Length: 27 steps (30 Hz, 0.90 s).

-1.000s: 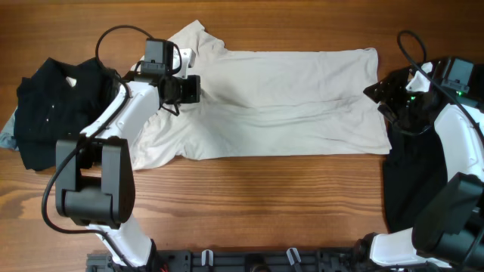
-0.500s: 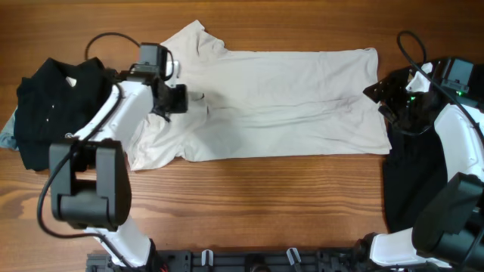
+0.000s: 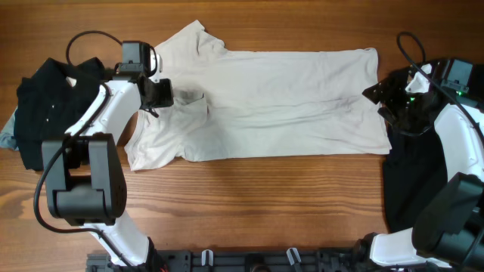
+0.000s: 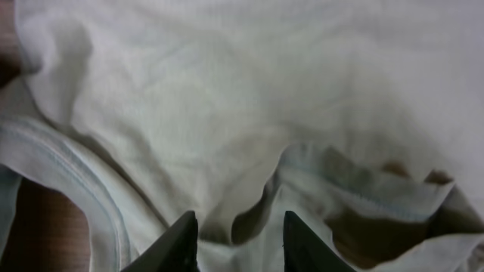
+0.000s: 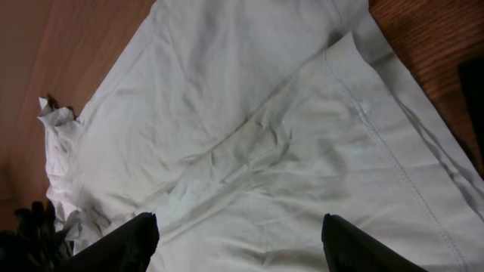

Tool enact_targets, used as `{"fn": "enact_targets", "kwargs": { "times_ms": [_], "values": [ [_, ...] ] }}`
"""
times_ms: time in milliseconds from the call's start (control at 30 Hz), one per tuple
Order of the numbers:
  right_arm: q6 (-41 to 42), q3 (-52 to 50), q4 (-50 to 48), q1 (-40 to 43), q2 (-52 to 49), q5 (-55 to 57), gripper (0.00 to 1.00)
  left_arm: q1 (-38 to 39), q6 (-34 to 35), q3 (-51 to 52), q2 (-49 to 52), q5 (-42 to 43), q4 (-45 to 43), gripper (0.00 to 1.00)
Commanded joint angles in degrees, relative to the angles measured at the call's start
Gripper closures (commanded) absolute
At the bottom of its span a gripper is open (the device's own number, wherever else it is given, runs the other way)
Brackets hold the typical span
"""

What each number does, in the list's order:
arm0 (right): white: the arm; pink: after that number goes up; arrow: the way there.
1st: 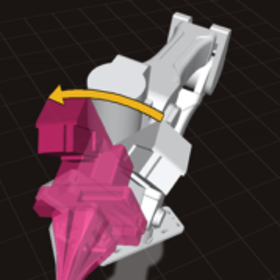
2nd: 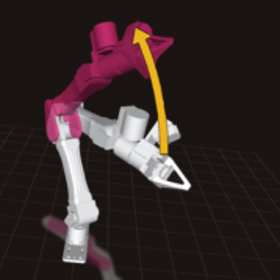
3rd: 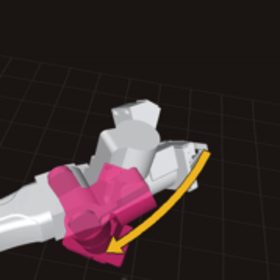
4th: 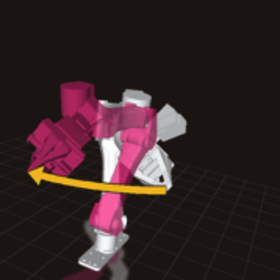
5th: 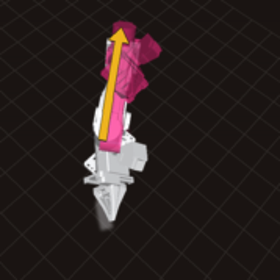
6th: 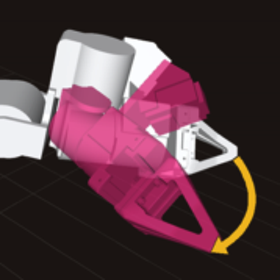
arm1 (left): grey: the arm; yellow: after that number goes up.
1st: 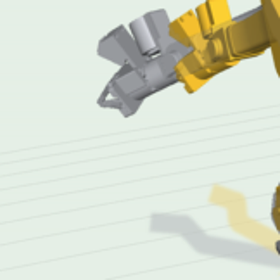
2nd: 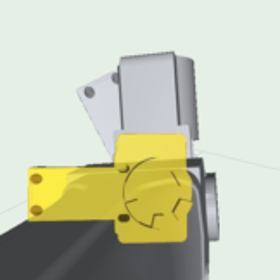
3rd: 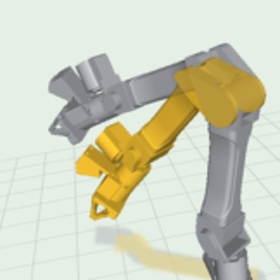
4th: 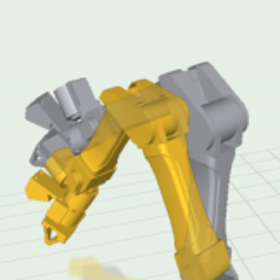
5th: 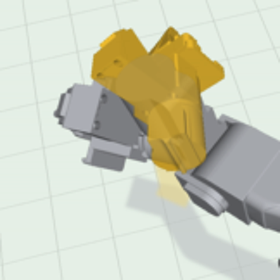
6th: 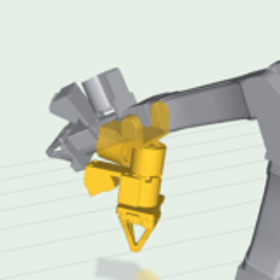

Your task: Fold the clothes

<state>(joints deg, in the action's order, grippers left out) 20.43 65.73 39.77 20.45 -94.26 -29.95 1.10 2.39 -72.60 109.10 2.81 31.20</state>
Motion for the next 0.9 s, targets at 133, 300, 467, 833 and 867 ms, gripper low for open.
{"fn": "enact_targets", "kwargs": {
  "times_ms": [133, 300, 467, 833, 867],
  "values": [
    [-0.8, 0.7, 0.4, 0.1, 0.4, 0.6, 0.25, -0.4, -0.7, -0.5, 0.4, -1.0, -2.6, 0.96],
    [-0.9, 0.7, 0.4, 0.1, 0.4, 0.6, 0.25, -1.5, -0.6, -0.6, 0.4, -1.2, -1.2, 0.96],
    [-0.8, 0.7, 0.3, 0.1, 0.4, 0.6, 0.25, -3.5, 0.0, -2.6, -1.2, -1.0, -1.5, 0.96],
    [-0.9, 0.7, 0.9, 0.1, 0.4, 0.6, 0.25, -3.8, -2.4, -1.6, -0.5, 3.2, 2.3, 0.53],
    [-0.9, 0.7, 0.7, 0.1, 0.4, 0.6, 0.25, -3.8, -3.3, -0.7, -0.5, 4.5, 2.2, 0.50]
  ]
}}
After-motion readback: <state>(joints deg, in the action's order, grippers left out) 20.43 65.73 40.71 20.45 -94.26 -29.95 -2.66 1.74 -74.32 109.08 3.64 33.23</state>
